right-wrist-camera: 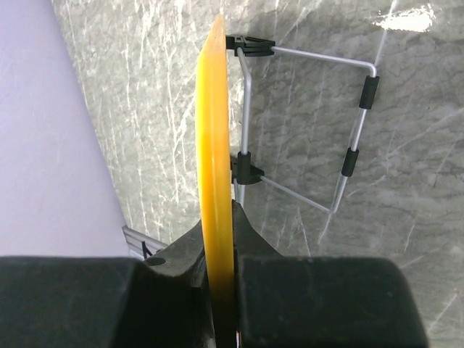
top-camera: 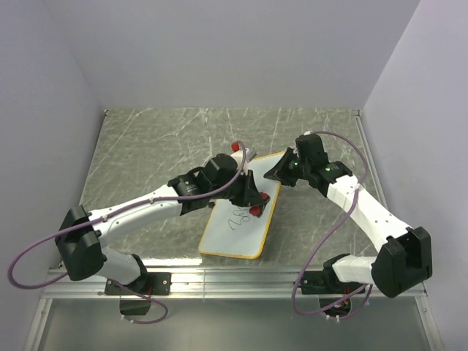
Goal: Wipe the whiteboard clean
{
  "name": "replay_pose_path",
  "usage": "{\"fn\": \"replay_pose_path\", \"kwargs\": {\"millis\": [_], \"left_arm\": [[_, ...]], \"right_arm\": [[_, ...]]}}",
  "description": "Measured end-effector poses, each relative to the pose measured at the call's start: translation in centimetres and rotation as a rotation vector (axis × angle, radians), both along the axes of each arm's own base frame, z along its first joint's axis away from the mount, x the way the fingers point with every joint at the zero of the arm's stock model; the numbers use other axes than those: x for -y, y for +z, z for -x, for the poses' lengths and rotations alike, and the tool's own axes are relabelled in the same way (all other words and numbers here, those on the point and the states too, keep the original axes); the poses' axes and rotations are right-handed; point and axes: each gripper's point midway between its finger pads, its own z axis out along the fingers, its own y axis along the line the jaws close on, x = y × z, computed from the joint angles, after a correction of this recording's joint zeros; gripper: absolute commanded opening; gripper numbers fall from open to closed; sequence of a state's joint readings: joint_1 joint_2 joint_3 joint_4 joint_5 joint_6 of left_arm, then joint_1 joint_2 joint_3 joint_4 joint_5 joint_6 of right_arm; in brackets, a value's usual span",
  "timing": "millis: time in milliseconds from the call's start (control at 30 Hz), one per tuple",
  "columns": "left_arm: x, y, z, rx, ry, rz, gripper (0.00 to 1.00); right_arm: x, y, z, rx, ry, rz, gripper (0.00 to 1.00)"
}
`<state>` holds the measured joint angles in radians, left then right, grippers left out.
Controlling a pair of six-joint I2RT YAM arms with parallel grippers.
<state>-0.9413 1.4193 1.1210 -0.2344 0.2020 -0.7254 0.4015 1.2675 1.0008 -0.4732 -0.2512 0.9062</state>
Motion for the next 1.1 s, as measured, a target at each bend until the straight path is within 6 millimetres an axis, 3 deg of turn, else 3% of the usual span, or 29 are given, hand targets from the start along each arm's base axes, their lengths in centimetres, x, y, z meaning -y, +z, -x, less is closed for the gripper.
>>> {"fn": "replay_pose_path", "kwargs": {"millis": [133,300,433,700,800,1000,1100], "left_arm": [[0.3,0.6,1.7,-0.026,0.008,0.03,0.0],[-1.1,-2.1,1.3,-0.083,0.118,0.024,0.0],[-2.0,-3.6,-0.5,-0.102,0.186,0.049,0.0],[-6.2,-9.1,-7.1,-0.138,0.396,-0.023,0.0],[-6.7,-10.0,-8.0,-0.13,0.421,-0.041,0.0],[-6.7,-9.8,-7.7,-0.101,0.42,-0.017,0.0],[-6.6,-9.3,-5.8,-0.074,0.395,-0.057,0.0]], "right_arm": [[-0.2,0.0,-0.2,0.001,0.011,0.004,0.0],[-0.1,0.0,-0.2,0.018,0.036,0.017,0.0],[-0.1,0.0,-0.1,0.035,0.048,0.018,0.0],[0.4,-0.1,0.7,0.024,-0.003,0.0,0.0],[0.7,-0.3,0.8,0.012,-0.031,-0.005,0.0],[0.8,-0.3,0.7,0.002,-0.053,-0.012,0.0],[0.6,-0.3,1.1,-0.012,-0.038,-0.019,0.0]]}}
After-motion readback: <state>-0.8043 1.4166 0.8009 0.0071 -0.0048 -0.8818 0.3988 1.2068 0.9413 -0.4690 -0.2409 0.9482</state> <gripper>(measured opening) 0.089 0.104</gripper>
